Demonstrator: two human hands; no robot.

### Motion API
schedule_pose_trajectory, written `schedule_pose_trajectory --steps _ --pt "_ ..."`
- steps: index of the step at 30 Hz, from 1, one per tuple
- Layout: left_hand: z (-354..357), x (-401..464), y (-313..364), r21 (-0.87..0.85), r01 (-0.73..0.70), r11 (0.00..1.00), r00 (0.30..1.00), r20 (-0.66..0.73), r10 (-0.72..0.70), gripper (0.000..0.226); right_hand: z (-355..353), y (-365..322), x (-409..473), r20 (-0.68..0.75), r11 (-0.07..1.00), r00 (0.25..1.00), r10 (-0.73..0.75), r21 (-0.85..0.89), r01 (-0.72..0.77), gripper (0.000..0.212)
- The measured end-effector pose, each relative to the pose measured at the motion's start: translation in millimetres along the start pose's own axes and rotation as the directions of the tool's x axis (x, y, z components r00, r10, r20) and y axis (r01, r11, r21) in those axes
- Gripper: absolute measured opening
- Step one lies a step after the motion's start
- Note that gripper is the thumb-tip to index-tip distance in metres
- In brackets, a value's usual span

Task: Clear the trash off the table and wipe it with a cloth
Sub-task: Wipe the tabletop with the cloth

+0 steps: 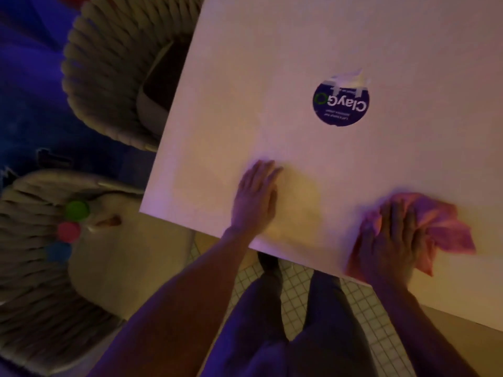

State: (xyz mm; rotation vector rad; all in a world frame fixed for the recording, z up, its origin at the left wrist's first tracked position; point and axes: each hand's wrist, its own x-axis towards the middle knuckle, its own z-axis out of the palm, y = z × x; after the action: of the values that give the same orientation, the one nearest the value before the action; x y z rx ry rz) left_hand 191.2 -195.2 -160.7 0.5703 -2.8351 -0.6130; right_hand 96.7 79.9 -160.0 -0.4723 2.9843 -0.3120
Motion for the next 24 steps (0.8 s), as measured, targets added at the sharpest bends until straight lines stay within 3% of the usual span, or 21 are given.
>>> schedule_pose_trajectory --steps 5,9,19,21,24 --pt "-65 3 -104 0.167 0.253 0.953 0.964 -0.133 -0.232 0.043 11 -29 -12 -0.032 0.998 0.999 -0.003 -0.061 0.001 0.056" --pt "-94 -24 -168 0.262 0.391 0.882 0.92 -0.073 -0.386 0.048 20 -55 0 -0.072 0.999 0.997 -0.009 -0.048 0.005 0.054" --pt "-87 -44 -178 0.208 0.435 0.876 0.899 -0.039 -0.437 0.047 44 -165 14 -0.005 0.988 0.991 -0.13 -0.08 0.13 0.056" --pt "-87 -46 -179 0.198 0.429 0.881 0.901 -0.033 -0.432 0.047 49 -193 12 0.063 0.975 0.977 -0.203 -0.077 0.208 0.059" --pt "-84 -46 -181 0.188 0.436 0.88 0.898 -0.032 -0.438 0.048 62 -250 6 0.123 0.902 0.897 -0.424 -0.035 0.431 0.062"
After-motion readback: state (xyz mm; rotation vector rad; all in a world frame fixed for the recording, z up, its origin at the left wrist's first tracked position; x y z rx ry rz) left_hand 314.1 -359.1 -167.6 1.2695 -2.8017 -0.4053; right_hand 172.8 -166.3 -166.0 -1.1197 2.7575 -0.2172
